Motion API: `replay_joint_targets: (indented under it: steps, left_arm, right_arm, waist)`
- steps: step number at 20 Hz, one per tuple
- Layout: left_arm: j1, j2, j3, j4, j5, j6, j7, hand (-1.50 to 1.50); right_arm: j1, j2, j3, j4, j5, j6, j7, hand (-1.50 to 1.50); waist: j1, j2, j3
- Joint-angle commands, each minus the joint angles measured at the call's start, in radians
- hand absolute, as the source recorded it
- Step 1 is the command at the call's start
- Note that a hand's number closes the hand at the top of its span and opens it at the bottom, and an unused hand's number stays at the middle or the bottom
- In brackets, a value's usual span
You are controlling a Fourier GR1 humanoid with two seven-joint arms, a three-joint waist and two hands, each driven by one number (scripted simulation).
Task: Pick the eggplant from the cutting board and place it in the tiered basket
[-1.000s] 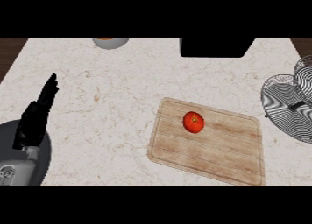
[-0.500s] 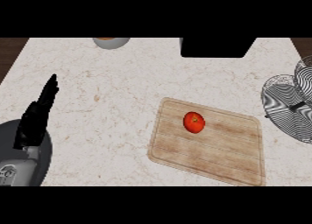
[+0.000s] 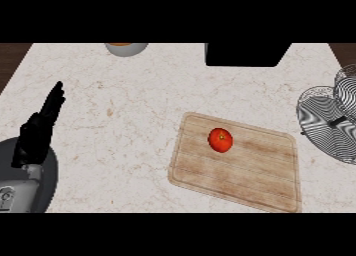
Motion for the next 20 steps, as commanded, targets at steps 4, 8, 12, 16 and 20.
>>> replay_joint_targets:
  steps: [4,8,12,16,20]
  left_arm:
    - [0.019,-0.019,-0.008,0.006,-0.024,0.021,-0.026,0.0]
    - [0.028,-0.029,-0.007,0.001,-0.012,0.009,-0.027,0.0]
    - [0.026,0.007,0.007,-0.031,-0.008,-0.019,0.008,0.0]
    - [0.011,-0.031,-0.004,0.004,-0.036,0.009,-0.034,0.0]
    - [0.04,0.01,0.027,-0.061,-0.005,-0.034,0.023,0.0]
  right_arm:
    - [0.015,0.086,-0.02,0.17,-0.088,0.109,0.045,-1.5]
    - [0.002,0.056,-0.06,0.235,-0.1,0.114,-0.028,-1.5]
    - [0.012,0.107,-0.148,0.26,-0.185,0.073,-0.079,-1.5]
    - [-0.112,0.103,-0.186,0.398,-0.204,0.057,-0.129,-1.5]
    - [-0.129,0.008,-0.283,0.345,-0.286,0.119,-0.075,-1.5]
  waist:
    - [-0.001,0.006,0.007]
    - [-0.002,0.005,0.007]
    - [-0.007,0.0,0.008]
    - [0.001,0.005,0.007]
    - [-0.006,0.0,0.007]
